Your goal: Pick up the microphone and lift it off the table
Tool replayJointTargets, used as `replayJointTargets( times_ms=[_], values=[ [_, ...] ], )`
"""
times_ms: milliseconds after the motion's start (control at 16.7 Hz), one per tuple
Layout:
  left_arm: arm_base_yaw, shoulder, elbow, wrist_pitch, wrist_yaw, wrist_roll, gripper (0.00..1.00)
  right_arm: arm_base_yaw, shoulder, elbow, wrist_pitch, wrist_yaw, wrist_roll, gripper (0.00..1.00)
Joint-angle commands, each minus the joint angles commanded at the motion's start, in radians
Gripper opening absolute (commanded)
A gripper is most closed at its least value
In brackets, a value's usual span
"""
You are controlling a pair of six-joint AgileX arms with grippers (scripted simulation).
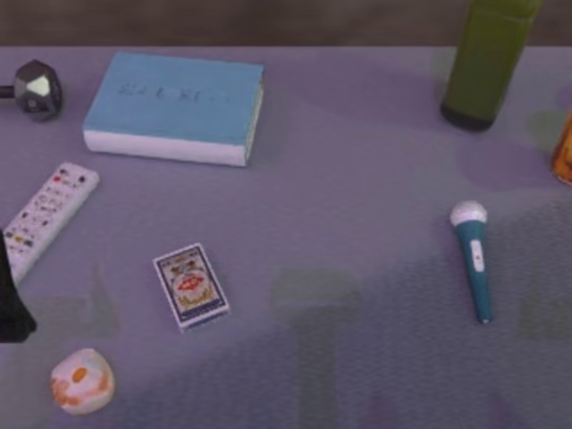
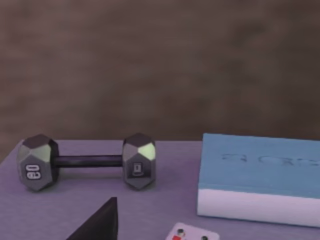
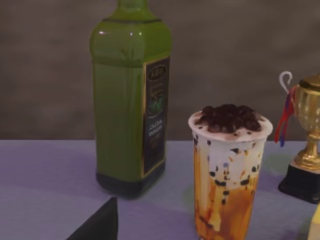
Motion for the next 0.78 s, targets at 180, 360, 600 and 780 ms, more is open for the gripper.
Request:
replayJointTargets(
  times_ms=[180, 360, 600, 780],
  values=[
    [0.0, 0.0, 0.0, 0.0, 0.0, 0.0, 1.0, 0.005, 0.011, 0.01, -0.006, -0.001, 0.003, 1.0],
    [0.0, 0.0, 0.0, 0.0, 0.0, 0.0, 1.0, 0.037, 0.107, 0.089, -0.061, -0.004, 0.03, 1.0],
    [0.0, 0.0, 0.0, 0.0, 0.0, 0.0, 1.0, 0.1, 0.378, 0.279, -0.199, 0.003, 0.097, 1.0],
    [0.0, 0.0, 0.0, 0.0, 0.0, 0.0, 1.0, 0.156, 0.658, 0.458, -0.331, 0.014, 0.16, 1.0]
  ],
)
